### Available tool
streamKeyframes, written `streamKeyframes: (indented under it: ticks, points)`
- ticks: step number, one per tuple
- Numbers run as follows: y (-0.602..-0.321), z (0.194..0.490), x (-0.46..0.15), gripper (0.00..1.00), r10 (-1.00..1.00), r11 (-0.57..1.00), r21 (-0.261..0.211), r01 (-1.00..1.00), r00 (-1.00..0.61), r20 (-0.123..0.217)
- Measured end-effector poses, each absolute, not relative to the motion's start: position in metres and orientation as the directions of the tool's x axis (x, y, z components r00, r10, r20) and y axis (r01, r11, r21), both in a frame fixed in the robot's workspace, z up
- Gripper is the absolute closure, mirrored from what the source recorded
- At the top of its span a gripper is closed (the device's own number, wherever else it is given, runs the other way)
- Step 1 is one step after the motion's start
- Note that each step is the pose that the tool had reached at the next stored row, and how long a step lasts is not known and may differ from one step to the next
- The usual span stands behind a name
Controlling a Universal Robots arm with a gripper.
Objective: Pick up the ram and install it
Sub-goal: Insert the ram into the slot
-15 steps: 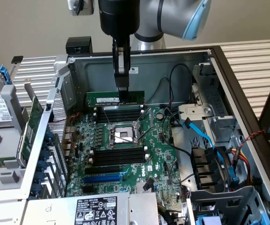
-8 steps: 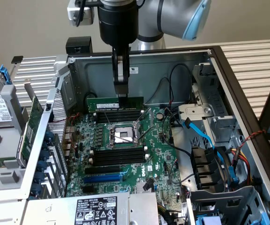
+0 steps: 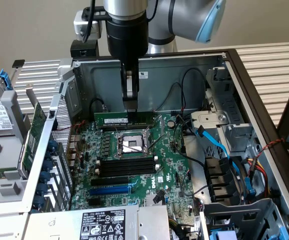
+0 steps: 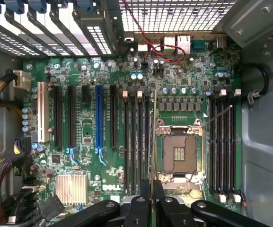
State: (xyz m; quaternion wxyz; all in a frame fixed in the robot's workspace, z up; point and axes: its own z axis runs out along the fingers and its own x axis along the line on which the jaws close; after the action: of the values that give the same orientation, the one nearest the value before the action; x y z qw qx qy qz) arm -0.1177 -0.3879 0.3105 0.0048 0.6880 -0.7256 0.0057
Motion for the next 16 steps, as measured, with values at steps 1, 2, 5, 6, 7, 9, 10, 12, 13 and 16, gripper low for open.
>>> streamKeyframes:
  ticks: [1, 2, 5, 6, 7, 9, 10, 12, 13, 16]
  points:
    - [-0.389, 0.31, -0.118, 0.86, -0.998, 0.053, -0.002, -0.999, -0.053, 0.015]
    - [-0.39, 0.31, -0.118, 0.86, -0.998, 0.053, -0.002, -0.999, -0.053, 0.015]
    - [-0.393, 0.31, -0.118, 0.86, -0.998, 0.053, -0.002, -0.999, -0.053, 0.015]
    - [-0.395, 0.31, -0.118, 0.86, -0.998, 0.053, -0.002, -0.999, -0.053, 0.015]
    - [-0.396, 0.31, -0.118, 0.86, -0.998, 0.053, -0.002, -0.999, -0.053, 0.015]
    - [-0.4, 0.31, -0.118, 0.86, -0.998, 0.053, -0.002, -0.999, -0.053, 0.015]
    - [-0.401, 0.31, -0.118, 0.86, -0.998, 0.053, -0.002, -0.999, -0.053, 0.015]
    - [-0.405, 0.309, -0.118, 0.86, -0.998, 0.053, -0.002, -0.999, -0.053, 0.014]
    - [-0.406, 0.308, -0.118, 0.86, -0.998, 0.053, -0.002, -0.999, -0.053, 0.014]
    - [-0.406, 0.305, -0.118, 0.86, -0.998, 0.053, -0.002, -0.999, -0.053, 0.014]
